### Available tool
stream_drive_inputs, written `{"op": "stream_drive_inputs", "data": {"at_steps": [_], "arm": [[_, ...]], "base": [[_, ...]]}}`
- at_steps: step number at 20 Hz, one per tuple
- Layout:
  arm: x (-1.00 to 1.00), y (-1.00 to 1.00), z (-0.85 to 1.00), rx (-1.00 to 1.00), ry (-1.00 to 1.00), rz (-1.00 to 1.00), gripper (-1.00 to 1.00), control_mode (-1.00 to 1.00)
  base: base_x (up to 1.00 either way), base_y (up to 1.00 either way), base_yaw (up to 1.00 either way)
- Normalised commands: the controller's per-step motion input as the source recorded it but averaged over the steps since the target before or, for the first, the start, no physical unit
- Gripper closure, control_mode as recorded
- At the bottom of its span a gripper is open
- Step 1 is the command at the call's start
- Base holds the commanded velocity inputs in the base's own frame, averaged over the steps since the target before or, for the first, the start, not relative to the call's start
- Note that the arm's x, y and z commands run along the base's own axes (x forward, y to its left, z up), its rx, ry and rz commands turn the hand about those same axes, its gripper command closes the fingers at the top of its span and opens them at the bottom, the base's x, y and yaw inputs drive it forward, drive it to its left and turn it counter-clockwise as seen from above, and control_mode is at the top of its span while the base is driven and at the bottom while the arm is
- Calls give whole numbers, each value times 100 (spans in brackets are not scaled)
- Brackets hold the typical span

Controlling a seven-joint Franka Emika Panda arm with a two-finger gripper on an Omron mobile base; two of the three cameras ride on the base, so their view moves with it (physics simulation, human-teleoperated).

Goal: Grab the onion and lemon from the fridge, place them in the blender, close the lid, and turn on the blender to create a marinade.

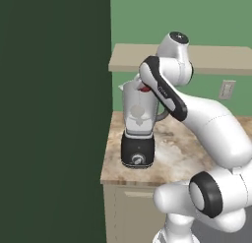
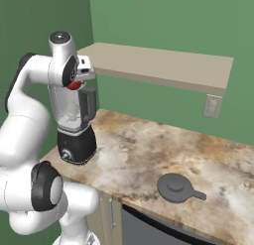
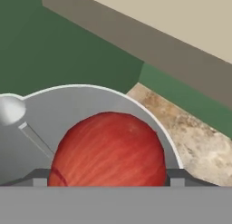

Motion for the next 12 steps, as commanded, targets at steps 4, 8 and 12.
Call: {"op": "stream_drive_inputs", "data": {"at_steps": [4, 8, 12], "arm": [[4, 20, -20, -1, 7, 0, -100, -100], [0, 5, -8, 0, 2, 0, -100, -100], [0, -3, 0, 0, 0, -1, -100, -100]], "base": [[0, 0, 0], [0, 0, 0], [0, 0, 0]]}}
